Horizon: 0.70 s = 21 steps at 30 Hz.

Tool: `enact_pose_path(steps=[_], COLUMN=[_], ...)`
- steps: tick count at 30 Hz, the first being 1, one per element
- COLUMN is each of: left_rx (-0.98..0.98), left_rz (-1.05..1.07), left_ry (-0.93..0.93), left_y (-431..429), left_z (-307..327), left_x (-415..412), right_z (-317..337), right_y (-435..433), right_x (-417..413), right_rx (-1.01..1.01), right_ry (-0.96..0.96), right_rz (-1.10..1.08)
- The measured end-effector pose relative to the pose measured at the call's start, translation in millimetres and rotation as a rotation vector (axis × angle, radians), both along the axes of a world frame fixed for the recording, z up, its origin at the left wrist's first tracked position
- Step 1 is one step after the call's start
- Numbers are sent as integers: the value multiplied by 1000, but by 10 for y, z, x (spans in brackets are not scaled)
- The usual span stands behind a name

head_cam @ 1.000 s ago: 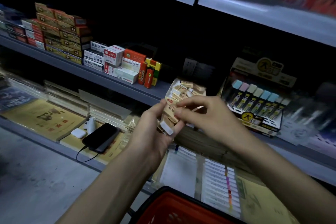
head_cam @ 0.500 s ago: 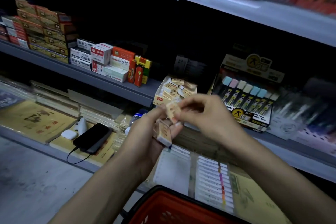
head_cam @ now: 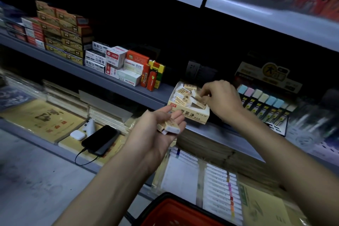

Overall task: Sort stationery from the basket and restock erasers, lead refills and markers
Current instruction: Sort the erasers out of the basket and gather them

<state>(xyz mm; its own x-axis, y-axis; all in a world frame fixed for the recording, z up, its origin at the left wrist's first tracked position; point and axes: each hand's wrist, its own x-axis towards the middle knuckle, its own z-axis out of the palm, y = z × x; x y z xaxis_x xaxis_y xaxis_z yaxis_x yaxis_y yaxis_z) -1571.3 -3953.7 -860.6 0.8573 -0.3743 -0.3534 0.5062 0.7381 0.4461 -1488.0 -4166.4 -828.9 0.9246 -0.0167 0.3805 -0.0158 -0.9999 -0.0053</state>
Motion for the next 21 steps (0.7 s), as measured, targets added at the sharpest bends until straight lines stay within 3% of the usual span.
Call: enact_pose_path(steps=[3, 5, 8, 13, 17, 19, 21], left_rx=[-13, -30, -41, -28, 11, 13, 75], left_rz=[20, 29, 54, 73, 58, 53, 69], left_ry=[-1, -7, -43, -150, -176, -169, -160], left_y=[-30, -50, -79, -122, -136, -115, -66], left_z=[-3, -5, -2, -11, -37, -44, -54], left_x=[20, 24, 16, -17, -62, -77, -76], right_z=[24, 77, 169, 186, 154, 160, 156], right_y=[-16, 68, 369, 729, 710, 634, 524], right_x=[-65, -212, -618, -1066, -1086, -1044, -933], right_rx=[-84, -35, 362, 945, 1275, 1243, 961], right_ry=[45, 4, -45, 360, 408, 354, 137], right_rz=[9, 33, 90, 156, 78, 57, 31])
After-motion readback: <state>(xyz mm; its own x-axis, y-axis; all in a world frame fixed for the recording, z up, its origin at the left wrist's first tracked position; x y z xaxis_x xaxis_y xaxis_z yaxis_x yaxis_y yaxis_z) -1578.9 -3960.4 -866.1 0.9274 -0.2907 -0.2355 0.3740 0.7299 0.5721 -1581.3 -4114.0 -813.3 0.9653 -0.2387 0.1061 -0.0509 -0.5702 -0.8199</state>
